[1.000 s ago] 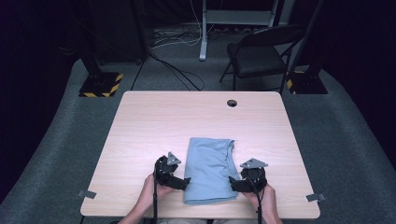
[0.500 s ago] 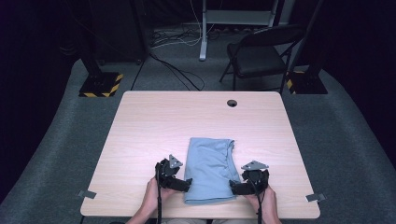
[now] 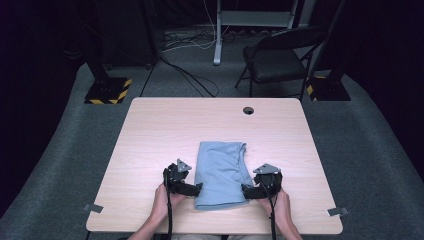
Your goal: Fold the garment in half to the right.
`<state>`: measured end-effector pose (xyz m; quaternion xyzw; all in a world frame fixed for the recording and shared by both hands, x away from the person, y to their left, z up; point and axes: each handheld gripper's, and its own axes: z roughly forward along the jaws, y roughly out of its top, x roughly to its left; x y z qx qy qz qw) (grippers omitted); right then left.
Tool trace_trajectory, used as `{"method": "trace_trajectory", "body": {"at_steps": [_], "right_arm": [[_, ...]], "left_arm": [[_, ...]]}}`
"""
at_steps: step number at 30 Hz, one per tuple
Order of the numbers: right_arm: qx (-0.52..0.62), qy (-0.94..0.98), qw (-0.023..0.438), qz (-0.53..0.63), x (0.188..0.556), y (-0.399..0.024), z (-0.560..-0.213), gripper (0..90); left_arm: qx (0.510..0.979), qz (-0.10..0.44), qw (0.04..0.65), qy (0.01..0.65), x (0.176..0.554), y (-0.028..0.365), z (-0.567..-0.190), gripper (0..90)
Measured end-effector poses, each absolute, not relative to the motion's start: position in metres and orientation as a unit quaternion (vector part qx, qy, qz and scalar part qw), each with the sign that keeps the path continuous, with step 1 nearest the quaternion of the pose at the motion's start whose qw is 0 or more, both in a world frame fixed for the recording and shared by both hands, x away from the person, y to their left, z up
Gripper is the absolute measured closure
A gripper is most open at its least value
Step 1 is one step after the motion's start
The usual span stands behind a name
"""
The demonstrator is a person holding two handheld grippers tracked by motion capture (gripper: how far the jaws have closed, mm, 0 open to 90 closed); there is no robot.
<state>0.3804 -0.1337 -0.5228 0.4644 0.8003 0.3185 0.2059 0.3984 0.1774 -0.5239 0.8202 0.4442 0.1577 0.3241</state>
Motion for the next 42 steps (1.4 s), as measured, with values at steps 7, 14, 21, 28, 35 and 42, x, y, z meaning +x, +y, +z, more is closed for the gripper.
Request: {"method": "trace_trajectory", "body": {"at_steps": [7,14,21,28,35,42], "right_arm": [[0.462,0.798,0.206,0.326,0.404,-0.130,-0.524,0.0],[0.465,0.794,0.204,0.335,0.423,-0.129,-0.525,0.0],[0.465,0.794,0.201,0.337,0.433,-0.129,-0.525,0.0],[0.464,0.792,0.199,0.343,0.436,-0.130,-0.526,0.0],[0.464,0.781,0.187,0.374,0.416,-0.152,-0.515,0.6],[0.492,0.766,0.204,0.360,0.370,-0.212,-0.517,1.1]], "left_arm": [[0.811,0.165,0.324,0.458,0.420,0.181,-0.524,0.2],[0.806,0.168,0.322,0.467,0.439,0.182,-0.523,0.3],[0.802,0.172,0.325,0.470,0.444,0.182,-0.524,0.3],[0.799,0.169,0.325,0.476,0.448,0.182,-0.524,0.4],[0.772,0.162,0.357,0.499,0.426,0.225,-0.506,0.5],[0.761,0.180,0.331,0.528,0.382,0.280,-0.514,0.3]]}}
